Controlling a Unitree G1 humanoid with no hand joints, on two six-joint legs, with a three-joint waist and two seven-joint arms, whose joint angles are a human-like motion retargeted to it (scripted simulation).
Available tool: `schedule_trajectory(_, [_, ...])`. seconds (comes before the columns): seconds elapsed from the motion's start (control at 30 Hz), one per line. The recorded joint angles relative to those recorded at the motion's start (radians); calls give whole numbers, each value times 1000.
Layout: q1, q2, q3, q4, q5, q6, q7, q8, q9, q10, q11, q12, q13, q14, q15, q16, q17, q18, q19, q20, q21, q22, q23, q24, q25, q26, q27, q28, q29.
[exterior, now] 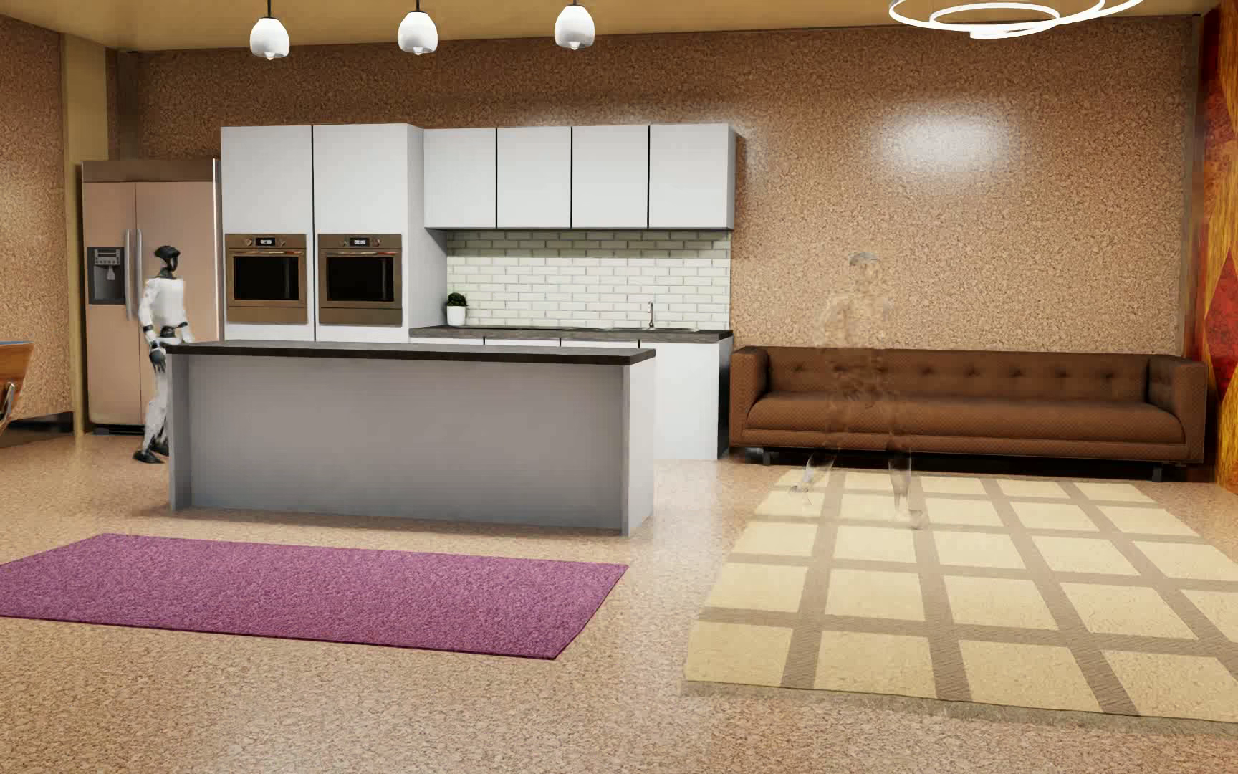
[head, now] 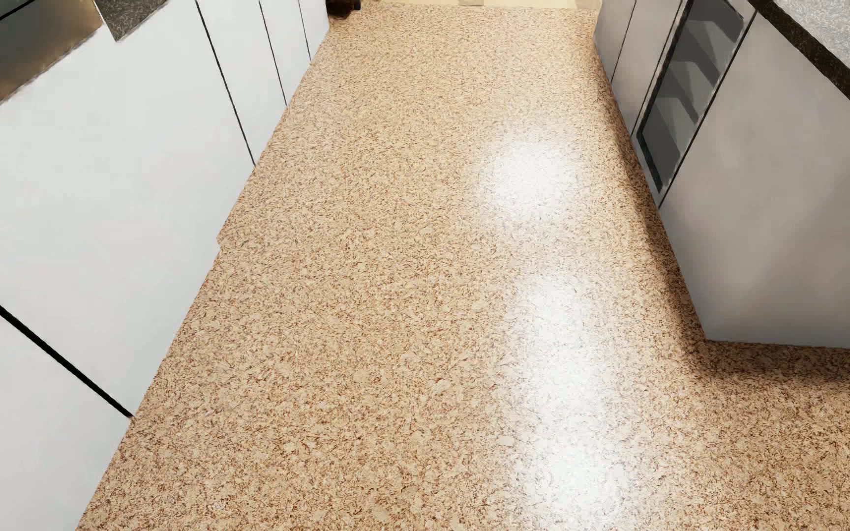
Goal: Avoid the counter
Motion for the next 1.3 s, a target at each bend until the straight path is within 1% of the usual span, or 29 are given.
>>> schedule_trajectory(0.03, [1,-3,2,-1,3,4,0,0,2,7,98,4,4,10,-37,3,-3,0,0,-4,6,-11,-1,0,0,0,0,0,0])
schedule_trajectory(0.07, [2,-9,-10,-3,11,7,0,0,3,15,254,8,11,15,-162,6,-5,0,0,-10,8,-23,-1,0,0,0,0,0,0])
schedule_trajectory(0.1, [-3,-42,-32,-10,15,9,0,0,0,26,288,10,18,15,-242,7,-8,0,0,-12,-2,-33,-1,0,0,0,0,0,0])
schedule_trajectory(0.2, [68,-221,-71,-35,-12,-13,0,0,67,46,618,-1,34,-23,-278,33,-5,0,0,10,-43,-102,-29,0,0,0,0,0,0])
schedule_trajectory(0.27, [123,-351,-130,-25,-15,-11,0,0,89,27,759,-21,50,-100,-275,39,-4,0,0,25,-47,-155,-44,0,0,0,0,0,0])
schedule_trajectory(0.33, [177,-456,-211,12,-16,19,0,0,85,-8,709,-45,78,-174,-246,19,-16,0,0,57,-52,-175,-36,0,0,0,0,0,0])
schedule_trajectory(0.43, [302,-584,-241,27,-44,22,0,0,106,-50,552,-90,95,-319,-116,40,-20,0,0,25,-27,-219,15,0,0,0,0,0,0])
schedule_trajectory(0.47, [334,-619,-251,28,-52,19,0,0,108,-54,499,-107,95,-345,-91,42,-16,0,0,23,-18,-218,36,0,0,0,0,0,0])
schedule_trajectory(0.53, [401,-659,-278,40,-64,18,0,0,107,-58,436,-130,97,-360,-98,41,-16,0,0,5,3,-209,63,0,0,0,0,0,0])
schedule_trajectory(0.6, [450,-687,-311,67,-65,25,0,0,97,-43,510,-123,109,-305,-123,35,-15,0,0,17,-7,-165,86,0,0,0,0,0,0])
schedule_trajectory(0.63, [449,-694,-330,81,-62,36,0,0,89,-5,571,-106,109,-226,-131,27,-17,0,0,-2,-12,-143,99,0,0,0,0,0,0])
schedule_trajectory(0.7, [396,-652,-322,116,-23,59,0,0,84,191,670,-71,97,57,-189,15,-17,0,0,-45,9,-58,129,0,0,0,0,0,0])
schedule_trajectory(0.73, [320,-604,-297,118,-4,49,0,0,83,366,681,-53,89,205,-228,12,-13,0,0,-56,9,-17,128,0,0,0,0,0,0])
schedule_trajectory(0.77, [216,-541,-268,120,15,39,0,0,91,574,673,-38,81,281,-261,16,-8,0,0,-66,4,8,107,0,0,0,0,0,0])
schedule_trajectory(0.8, [110,-467,-231,122,34,32,0,0,105,759,653,-16,73,281,-290,22,-8,0,0,-65,2,9,74,0,0,0,0,0,0])
schedule_trajectory(0.83, [5,-385,-174,114,46,17,0,0,111,864,614,9,61,256,-309,20,-5,0,0,-43,0,13,41,0,0,0,0,0,0])
schedule_trajectory(0.87, [-102,-298,-121,100,45,-2,0,0,115,874,558,28,46,244,-315,19,-6,0,0,-36,-5,14,6,0,0,0,0,0,0])
schedule_trajectory(0.9, [-194,-206,-69,87,45,-18,0,0,125,793,489,34,34,259,-307,24,-9,0,0,-53,-23,23,-33,0,0,0,0,0,0])
schedule_trajectory(0.97, [-325,-23,29,76,35,-39,0,0,126,460,363,67,26,373,-310,33,-21,0,0,-44,-51,18,-110,0,0,0,0,0,0])
schedule_trajectory(1.0, [-368,56,76,83,29,-47,0,0,121,275,315,79,12,370,-329,37,-32,0,0,-40,-46,11,-145,0,0,0,0,0,0])
schedule_trajectory(1.03, [-409,120,106,89,27,-47,0,0,111,128,286,85,-4,259,-354,38,-43,0,0,-36,-54,6,-176,0,0,0,0,0,0])
schedule_trajectory(1.07, [-440,178,130,98,22,-50,0,0,105,45,275,92,-23,83,-378,41,-52,0,0,-34,-56,1,-194,0,0,0,0,0,0])
schedule_trajectory(1.1, [-459,219,155,113,12,-57,0,0,104,40,280,96,-42,-16,-389,43,-56,0,0,-32,-58,-1,-200,0,0,0,0,0,0])
schedule_trajectory(1.13, [-480,247,180,121,4,-61,0,0,104,64,301,99,-52,62,-375,41,-53,0,0,-27,-70,3,-194,0,0,0,0,0,0])
schedule_trajectory(1.17, [-516,270,206,106,-16,-68,0,0,103,101,347,104,-43,242,-323,39,-47,0,0,-33,-86,12,-176,0,0,0,0,0,0])
schedule_trajectory(1.2, [-538,251,207,87,-45,-88,0,0,91,183,432,101,-32,387,-207,34,-34,0,0,-33,-102,28,-151,0,0,0,0,0,0])
schedule_trajectory(1.23, [-521,211,177,48,-71,-108,0,0,81,245,570,98,-16,432,-53,31,-21,0,0,-44,-99,51,-114,0,0,0,0,0,0])
schedule_trajectory(1.27, [-477,130,138,8,-81,-109,0,0,72,276,755,87,3,415,62,26,-21,0,0,-57,-80,65,-84,0,0,0,0,0,0])
schedule_trajectory(1.3, [-415,18,101,-32,-102,-113,0,0,66,276,947,76,23,369,61,17,-22,0,0,-31,-68,73,-76,0,0,0,0,0,0])
